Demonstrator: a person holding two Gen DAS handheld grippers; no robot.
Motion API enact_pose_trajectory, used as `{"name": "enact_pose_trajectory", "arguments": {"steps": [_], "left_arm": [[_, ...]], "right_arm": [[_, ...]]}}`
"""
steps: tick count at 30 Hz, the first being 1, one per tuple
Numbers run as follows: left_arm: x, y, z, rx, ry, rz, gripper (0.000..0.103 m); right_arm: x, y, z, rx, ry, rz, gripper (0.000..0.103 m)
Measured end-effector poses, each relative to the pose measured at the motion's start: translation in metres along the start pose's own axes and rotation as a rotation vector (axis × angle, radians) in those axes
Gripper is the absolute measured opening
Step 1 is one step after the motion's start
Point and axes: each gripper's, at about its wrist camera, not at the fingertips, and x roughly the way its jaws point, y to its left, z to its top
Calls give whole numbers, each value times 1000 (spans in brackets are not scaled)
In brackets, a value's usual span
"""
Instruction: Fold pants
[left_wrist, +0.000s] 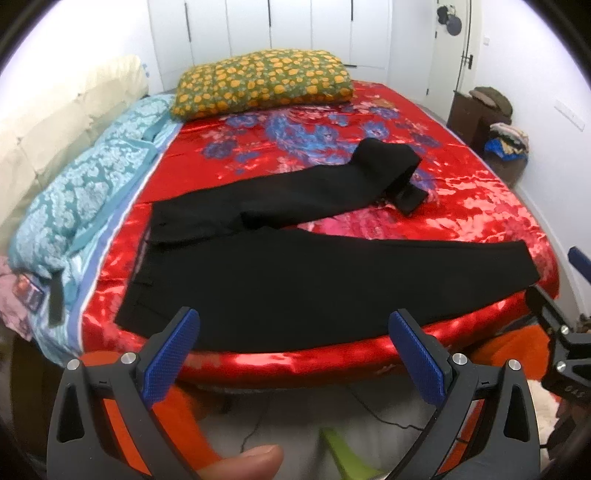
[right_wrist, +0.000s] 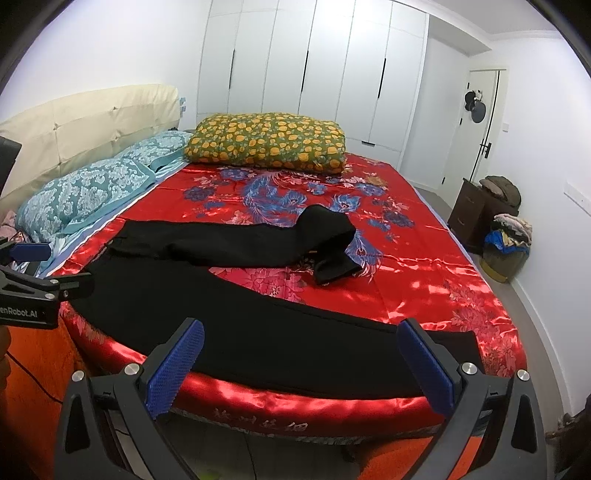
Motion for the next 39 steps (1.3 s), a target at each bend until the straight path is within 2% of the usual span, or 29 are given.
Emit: {"name": "enact_pose_trajectory", "arguments": {"steps": [5, 11, 14, 18, 31, 39], "left_arm": [[2, 1, 0, -18, 10, -31, 102], [6, -9, 2, -15, 11, -84, 102], [7, -16, 2, 6, 3, -75, 102], [9, -19, 2, 8, 7, -69, 102], [16, -16, 1, 1, 12, -29, 102], [21, -16, 10, -5, 0, -25, 102]], "right_arm": [[2, -1, -2, 6, 10, 14, 103], [-10, 1, -1, 1, -67, 46, 103], [-7, 5, -1, -9, -58, 86, 103], [0, 10, -3, -33, -34, 76, 103], [13, 4, -6, 23, 7, 86, 103], [25, 6, -9, 39, 27, 126, 103]]}}
